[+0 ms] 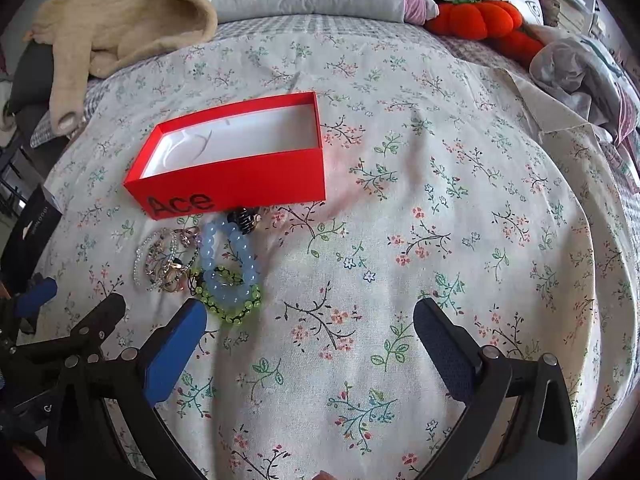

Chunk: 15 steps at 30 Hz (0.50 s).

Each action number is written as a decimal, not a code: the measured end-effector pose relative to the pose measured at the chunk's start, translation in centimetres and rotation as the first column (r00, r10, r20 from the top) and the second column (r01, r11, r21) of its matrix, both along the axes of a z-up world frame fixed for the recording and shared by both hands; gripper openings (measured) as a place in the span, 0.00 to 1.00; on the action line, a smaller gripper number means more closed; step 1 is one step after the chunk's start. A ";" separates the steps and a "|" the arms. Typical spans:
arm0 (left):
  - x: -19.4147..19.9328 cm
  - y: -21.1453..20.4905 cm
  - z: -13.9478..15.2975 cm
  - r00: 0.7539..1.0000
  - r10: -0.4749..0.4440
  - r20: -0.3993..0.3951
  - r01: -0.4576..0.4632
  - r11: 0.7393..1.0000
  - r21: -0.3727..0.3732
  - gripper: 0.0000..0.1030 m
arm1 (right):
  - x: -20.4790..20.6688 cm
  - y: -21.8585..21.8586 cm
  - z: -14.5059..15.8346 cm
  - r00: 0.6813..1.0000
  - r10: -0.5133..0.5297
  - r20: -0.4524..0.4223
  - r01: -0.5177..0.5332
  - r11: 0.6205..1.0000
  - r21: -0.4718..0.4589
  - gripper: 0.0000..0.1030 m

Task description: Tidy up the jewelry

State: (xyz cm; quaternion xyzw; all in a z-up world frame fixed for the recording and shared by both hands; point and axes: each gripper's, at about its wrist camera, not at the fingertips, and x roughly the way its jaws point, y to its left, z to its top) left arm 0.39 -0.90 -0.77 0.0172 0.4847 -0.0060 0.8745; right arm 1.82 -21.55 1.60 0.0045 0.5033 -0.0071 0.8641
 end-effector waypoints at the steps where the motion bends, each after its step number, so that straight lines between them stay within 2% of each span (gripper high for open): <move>1: 0.0 0.0 0.0 1.000 0.000 0.000 0.000 1.000 0.000 1.00 | 0.0 0.0 0.0 1.000 0.001 0.000 -0.001 1.000 0.000 1.00; 15: 0.2 0.1 0.1 1.000 -0.002 -0.003 0.002 1.000 -0.002 1.00 | 0.1 0.2 -0.3 1.000 0.002 -0.010 -0.002 1.000 -0.007 1.00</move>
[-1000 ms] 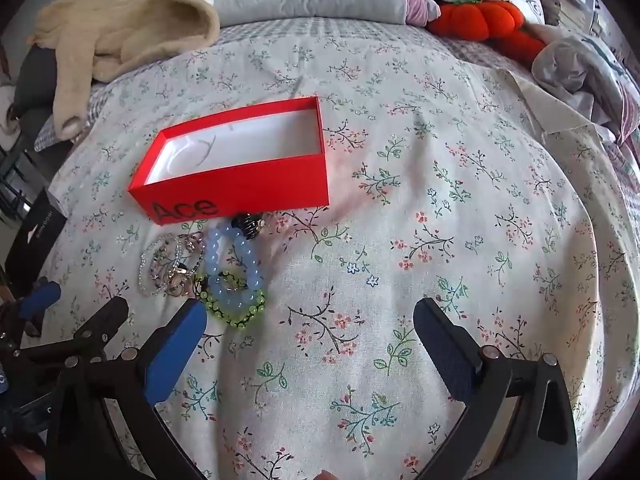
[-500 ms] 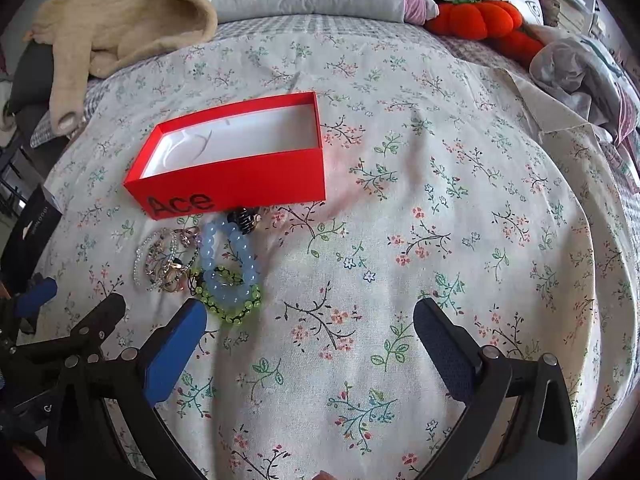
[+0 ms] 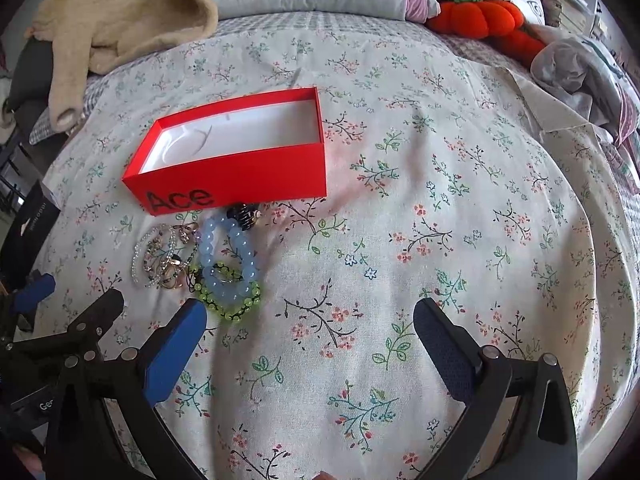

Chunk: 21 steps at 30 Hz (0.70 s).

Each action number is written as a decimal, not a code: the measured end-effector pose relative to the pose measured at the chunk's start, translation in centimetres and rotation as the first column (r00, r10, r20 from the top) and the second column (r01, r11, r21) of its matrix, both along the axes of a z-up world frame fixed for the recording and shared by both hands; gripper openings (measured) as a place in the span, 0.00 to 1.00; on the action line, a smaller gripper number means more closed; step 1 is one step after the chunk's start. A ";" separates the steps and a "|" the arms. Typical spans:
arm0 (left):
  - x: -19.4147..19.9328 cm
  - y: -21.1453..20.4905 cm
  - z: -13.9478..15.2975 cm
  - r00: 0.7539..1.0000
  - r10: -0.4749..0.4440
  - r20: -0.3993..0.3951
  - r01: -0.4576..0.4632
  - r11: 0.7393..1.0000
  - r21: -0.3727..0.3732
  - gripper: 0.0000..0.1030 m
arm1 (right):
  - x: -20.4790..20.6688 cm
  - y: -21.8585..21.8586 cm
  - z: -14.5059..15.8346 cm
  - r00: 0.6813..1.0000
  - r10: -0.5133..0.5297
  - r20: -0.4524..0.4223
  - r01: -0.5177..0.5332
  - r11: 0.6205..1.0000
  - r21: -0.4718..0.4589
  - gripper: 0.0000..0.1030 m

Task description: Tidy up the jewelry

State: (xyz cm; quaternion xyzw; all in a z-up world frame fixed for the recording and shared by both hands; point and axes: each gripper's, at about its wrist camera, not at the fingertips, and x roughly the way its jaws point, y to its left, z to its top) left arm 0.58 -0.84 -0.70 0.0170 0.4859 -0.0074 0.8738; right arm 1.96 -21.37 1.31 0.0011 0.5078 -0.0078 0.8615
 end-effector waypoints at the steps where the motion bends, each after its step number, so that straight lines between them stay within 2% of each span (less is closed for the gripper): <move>1: 0.0 0.0 0.0 1.000 0.000 0.001 0.000 1.000 -0.001 1.00 | 0.0 0.0 0.0 1.000 -0.001 0.000 0.001 1.000 0.001 1.00; 21: 0.1 0.2 0.3 1.000 0.003 0.001 -0.003 1.000 -0.007 1.00 | -0.1 0.1 -0.2 1.000 0.001 -0.009 -0.001 1.000 0.002 1.00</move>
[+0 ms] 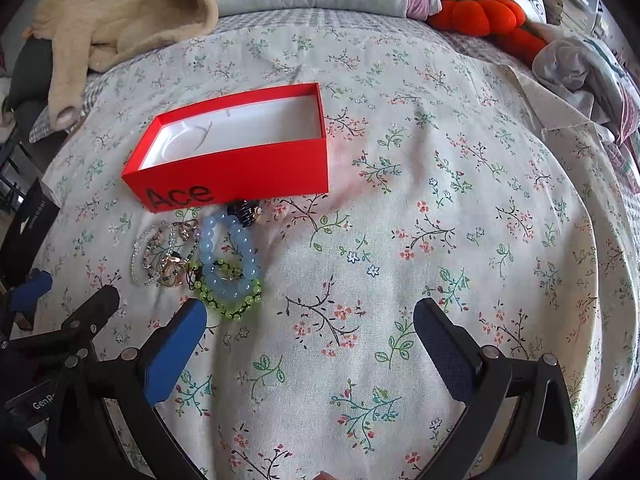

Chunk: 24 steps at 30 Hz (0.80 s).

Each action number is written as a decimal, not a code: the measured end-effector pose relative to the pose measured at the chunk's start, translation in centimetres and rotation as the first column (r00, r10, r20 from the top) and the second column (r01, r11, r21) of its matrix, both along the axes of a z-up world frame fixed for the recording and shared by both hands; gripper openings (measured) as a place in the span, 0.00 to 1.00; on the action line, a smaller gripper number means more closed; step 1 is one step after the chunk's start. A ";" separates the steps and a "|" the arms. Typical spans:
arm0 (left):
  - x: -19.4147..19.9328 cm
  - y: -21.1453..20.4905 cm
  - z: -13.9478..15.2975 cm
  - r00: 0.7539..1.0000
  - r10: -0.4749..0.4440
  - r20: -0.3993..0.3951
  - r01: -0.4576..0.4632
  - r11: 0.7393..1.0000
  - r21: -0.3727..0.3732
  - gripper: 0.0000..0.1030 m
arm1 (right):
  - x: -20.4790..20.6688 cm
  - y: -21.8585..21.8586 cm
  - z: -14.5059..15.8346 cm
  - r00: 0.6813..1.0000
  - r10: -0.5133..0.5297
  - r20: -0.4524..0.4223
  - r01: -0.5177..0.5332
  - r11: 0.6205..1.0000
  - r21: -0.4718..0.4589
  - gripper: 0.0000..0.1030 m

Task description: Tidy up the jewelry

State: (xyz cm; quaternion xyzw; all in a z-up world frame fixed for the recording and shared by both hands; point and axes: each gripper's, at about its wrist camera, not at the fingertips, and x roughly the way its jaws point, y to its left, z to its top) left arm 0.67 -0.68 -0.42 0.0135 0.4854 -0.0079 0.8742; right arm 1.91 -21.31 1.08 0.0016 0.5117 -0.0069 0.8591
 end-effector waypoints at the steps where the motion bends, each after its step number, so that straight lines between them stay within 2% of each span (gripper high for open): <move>1: 0.0 0.1 0.0 1.000 0.000 0.000 0.000 1.000 -0.001 1.00 | 0.0 0.0 0.0 1.000 -0.001 0.000 0.001 1.000 0.000 1.00; 24: 0.0 -0.1 0.0 1.000 -0.011 0.002 0.011 1.000 0.009 1.00 | 0.0 0.0 0.1 1.000 -0.003 -0.004 0.003 1.000 0.003 1.00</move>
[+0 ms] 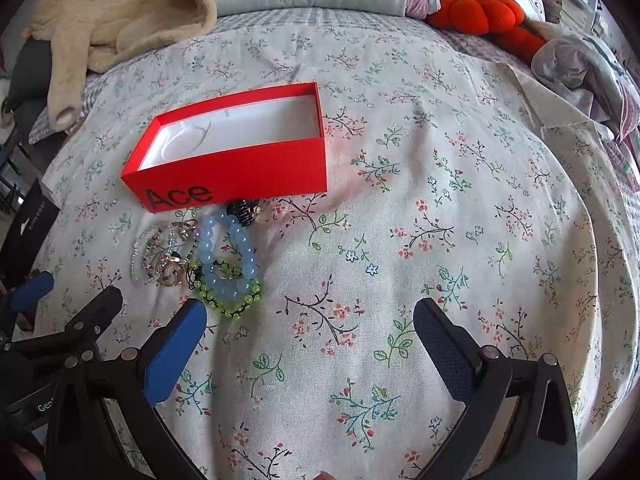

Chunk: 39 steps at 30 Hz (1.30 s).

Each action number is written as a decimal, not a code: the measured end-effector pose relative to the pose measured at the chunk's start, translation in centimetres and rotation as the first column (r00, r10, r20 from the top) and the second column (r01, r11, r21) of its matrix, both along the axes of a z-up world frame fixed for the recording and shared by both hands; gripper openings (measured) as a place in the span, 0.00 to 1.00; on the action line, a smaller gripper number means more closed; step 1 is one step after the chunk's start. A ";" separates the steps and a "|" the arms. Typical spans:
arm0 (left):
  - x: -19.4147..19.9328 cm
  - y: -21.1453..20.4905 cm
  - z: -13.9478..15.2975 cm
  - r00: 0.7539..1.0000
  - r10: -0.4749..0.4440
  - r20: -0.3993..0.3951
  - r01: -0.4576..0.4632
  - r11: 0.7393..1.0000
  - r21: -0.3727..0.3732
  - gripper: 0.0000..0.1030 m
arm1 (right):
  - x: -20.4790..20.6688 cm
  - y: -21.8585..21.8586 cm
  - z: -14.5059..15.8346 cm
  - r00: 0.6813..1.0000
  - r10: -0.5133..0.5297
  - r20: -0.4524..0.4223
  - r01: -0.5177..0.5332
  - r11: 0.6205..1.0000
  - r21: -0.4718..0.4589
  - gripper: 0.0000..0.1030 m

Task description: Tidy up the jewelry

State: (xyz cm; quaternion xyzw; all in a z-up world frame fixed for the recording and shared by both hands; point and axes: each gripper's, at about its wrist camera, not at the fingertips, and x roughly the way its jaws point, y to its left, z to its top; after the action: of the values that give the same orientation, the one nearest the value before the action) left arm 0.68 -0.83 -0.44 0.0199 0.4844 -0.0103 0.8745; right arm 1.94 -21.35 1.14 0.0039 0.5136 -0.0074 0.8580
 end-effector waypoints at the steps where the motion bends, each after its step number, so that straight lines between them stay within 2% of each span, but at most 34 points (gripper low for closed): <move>1: 0.0 0.0 0.0 1.000 0.000 -0.001 0.000 1.000 0.001 1.00 | 0.0 0.0 0.0 1.000 -0.001 -0.001 0.001 1.000 -0.001 1.00; 13: 0.1 0.1 -0.1 1.000 -0.003 -0.001 0.003 1.000 0.001 1.00 | 0.1 0.0 0.1 1.000 -0.004 0.002 0.004 1.000 0.004 1.00; 20: 0.7 0.7 0.3 0.999 -0.019 -0.027 0.018 0.999 -0.033 1.00 | 0.4 -0.1 0.6 1.000 0.004 0.013 -0.004 1.000 0.003 1.00; 26: 2.0 1.5 0.7 0.996 -0.049 -0.075 0.043 0.995 -0.089 1.00 | 1.6 0.1 0.4 0.998 0.063 -0.022 -0.062 0.998 0.022 1.00; 29: 3.3 2.1 0.7 0.991 -0.068 -0.112 0.053 0.989 -0.135 0.99 | 2.5 0.2 0.3 0.994 0.096 -0.044 -0.093 0.994 0.062 1.00; 33: 5.2 3.3 0.2 0.982 -0.067 -0.177 0.024 0.973 -0.231 0.87 | 4.1 0.0 0.2 0.989 0.127 -0.072 -0.114 0.981 0.160 0.98; 35: 5.9 3.7 -0.3 0.977 -0.070 -0.203 0.014 0.964 -0.265 0.78 | 5.0 -0.1 -0.1 0.985 0.148 -0.088 -0.125 0.967 0.223 0.89; 37: 6.4 3.8 -0.6 0.973 -0.081 -0.217 0.014 0.956 -0.294 0.71 | 5.9 -0.2 -0.6 0.982 0.156 -0.111 -0.121 0.955 0.271 0.74; 39: 6.9 3.9 -0.9 0.971 -0.087 -0.223 0.013 0.949 -0.314 0.62 | 6.4 -0.3 -1.2 0.978 0.161 -0.131 -0.115 0.946 0.303 0.65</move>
State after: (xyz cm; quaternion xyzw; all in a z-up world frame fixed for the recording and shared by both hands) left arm 7.55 3.11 -1.32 -0.1069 0.5758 -0.1107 0.8030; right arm 8.35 -21.62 -0.04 0.0947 0.5727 0.1288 0.8040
